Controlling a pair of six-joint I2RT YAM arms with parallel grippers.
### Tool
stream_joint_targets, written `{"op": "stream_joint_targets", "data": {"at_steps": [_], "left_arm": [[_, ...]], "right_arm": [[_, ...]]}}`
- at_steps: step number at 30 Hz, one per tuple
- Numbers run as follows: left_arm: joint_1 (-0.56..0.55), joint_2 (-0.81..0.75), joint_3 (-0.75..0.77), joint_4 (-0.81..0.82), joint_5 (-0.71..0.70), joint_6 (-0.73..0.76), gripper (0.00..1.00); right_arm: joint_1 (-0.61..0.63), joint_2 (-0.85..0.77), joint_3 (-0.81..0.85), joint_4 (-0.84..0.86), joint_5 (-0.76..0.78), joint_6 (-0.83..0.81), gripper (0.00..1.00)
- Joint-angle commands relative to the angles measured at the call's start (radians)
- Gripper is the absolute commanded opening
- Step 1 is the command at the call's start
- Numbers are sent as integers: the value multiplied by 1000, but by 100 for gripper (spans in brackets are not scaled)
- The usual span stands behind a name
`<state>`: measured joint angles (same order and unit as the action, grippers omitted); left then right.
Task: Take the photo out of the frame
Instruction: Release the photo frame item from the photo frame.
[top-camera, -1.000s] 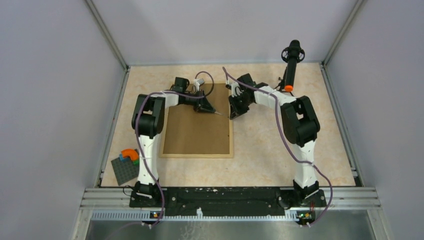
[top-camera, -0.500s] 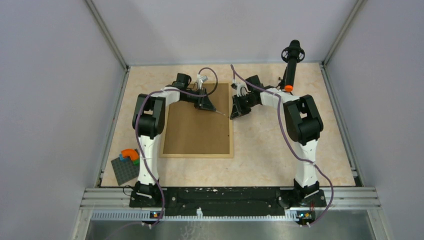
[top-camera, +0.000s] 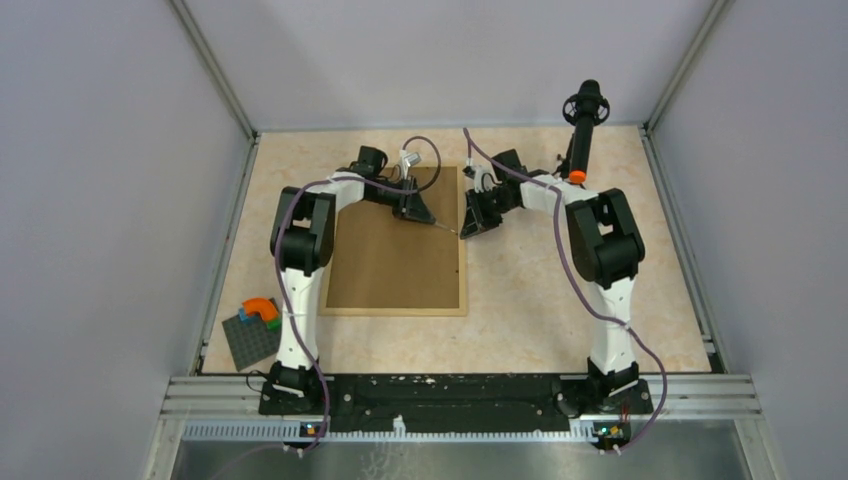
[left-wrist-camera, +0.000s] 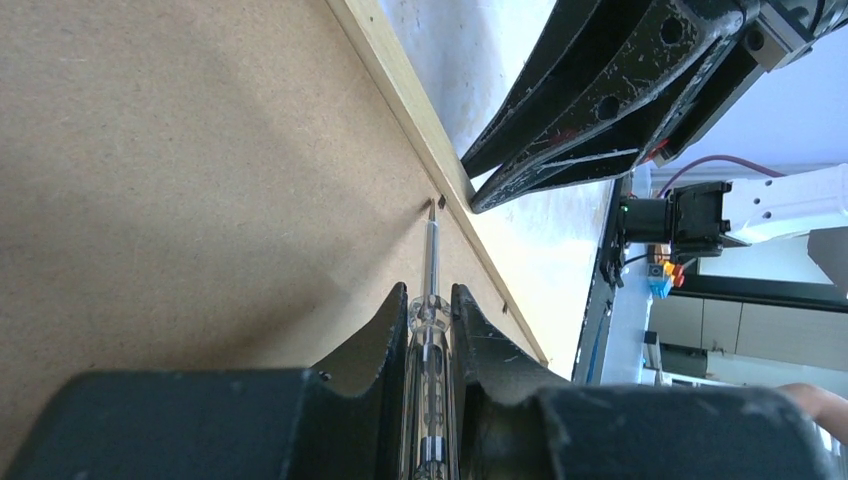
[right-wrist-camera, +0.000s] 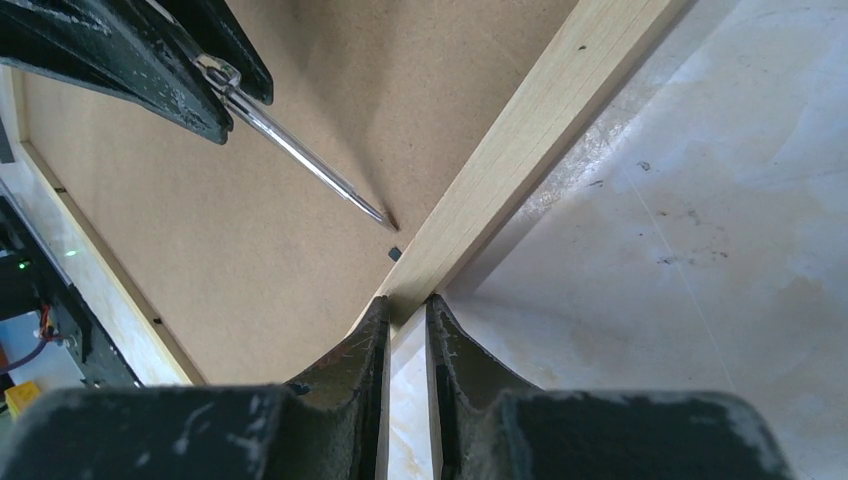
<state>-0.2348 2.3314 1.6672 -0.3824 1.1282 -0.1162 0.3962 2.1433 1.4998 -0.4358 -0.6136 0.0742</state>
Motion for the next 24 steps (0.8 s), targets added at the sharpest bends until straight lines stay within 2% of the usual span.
{"op": "stream_joint_targets", "data": {"at_steps": [1,15,24], "left_arm": [[-54,70,1,-125,-85,86,0],[-74,119,30,-254,-106,163,0],[-86,139,-17,-306,-54,173,0]], "right_arm": [[34,128,-11,81,156,-42,13],[43,143,-2,81,184,-32,11],[59,167,8,66,287,-7,9]]}}
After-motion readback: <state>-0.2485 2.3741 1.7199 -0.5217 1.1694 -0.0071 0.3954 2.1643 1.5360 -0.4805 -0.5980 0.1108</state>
